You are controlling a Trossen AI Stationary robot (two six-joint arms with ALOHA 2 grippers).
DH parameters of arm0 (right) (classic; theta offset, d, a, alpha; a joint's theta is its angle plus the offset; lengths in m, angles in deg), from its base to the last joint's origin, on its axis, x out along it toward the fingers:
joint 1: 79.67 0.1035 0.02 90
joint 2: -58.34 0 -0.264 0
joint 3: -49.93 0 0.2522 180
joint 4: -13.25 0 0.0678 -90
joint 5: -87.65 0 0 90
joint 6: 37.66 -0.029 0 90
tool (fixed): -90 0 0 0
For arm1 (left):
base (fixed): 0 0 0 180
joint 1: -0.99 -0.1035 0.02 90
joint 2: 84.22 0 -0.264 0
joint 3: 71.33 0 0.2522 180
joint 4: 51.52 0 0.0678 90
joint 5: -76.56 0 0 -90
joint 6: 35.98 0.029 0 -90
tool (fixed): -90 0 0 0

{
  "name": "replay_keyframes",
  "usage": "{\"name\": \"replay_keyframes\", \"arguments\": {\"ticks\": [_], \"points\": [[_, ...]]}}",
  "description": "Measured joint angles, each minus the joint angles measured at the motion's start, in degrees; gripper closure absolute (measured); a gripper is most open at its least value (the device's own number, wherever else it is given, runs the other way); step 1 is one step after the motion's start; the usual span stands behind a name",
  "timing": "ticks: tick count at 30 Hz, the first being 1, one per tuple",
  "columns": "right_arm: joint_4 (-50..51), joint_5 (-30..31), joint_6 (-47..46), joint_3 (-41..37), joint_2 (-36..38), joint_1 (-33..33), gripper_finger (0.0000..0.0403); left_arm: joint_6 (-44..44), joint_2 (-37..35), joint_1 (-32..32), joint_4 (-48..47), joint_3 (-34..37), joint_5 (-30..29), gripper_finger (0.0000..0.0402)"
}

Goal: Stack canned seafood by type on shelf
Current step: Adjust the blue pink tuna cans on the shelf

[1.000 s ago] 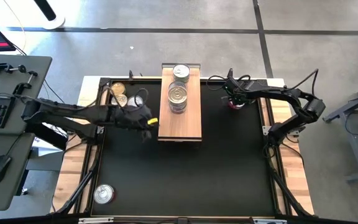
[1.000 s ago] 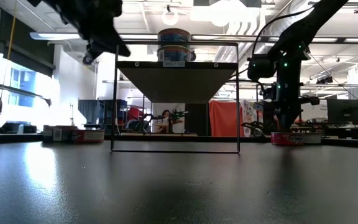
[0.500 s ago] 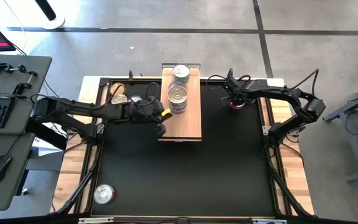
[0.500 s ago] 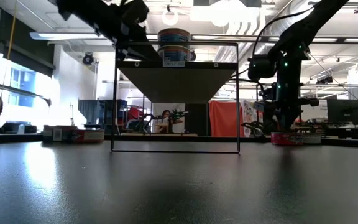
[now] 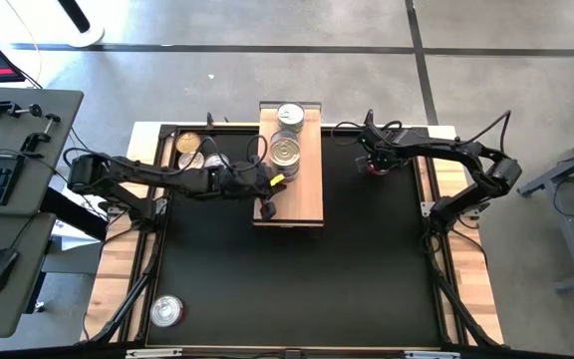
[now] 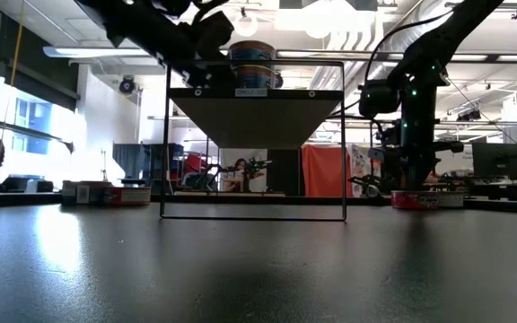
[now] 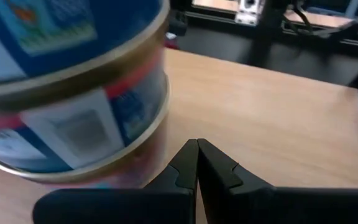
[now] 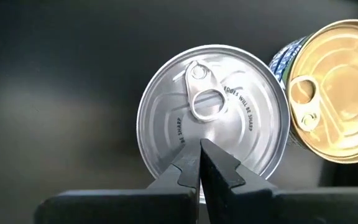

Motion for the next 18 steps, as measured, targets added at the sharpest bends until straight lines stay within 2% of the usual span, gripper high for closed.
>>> {"name": "replay_keyframes", "arguments": {"ticks": [8,18], "points": [[0.7,0.0,-0.1,0.0,0.0,0.2,0.0403,3.7,-0.1,-2.0,0.3,0.0,-0.6,0.0402],[1.0,0.1,0.0,0.0,0.0,0.2,0.0403,3.7,-0.1,-4.6,0.9,0.0,-0.8,0.0402]]}}
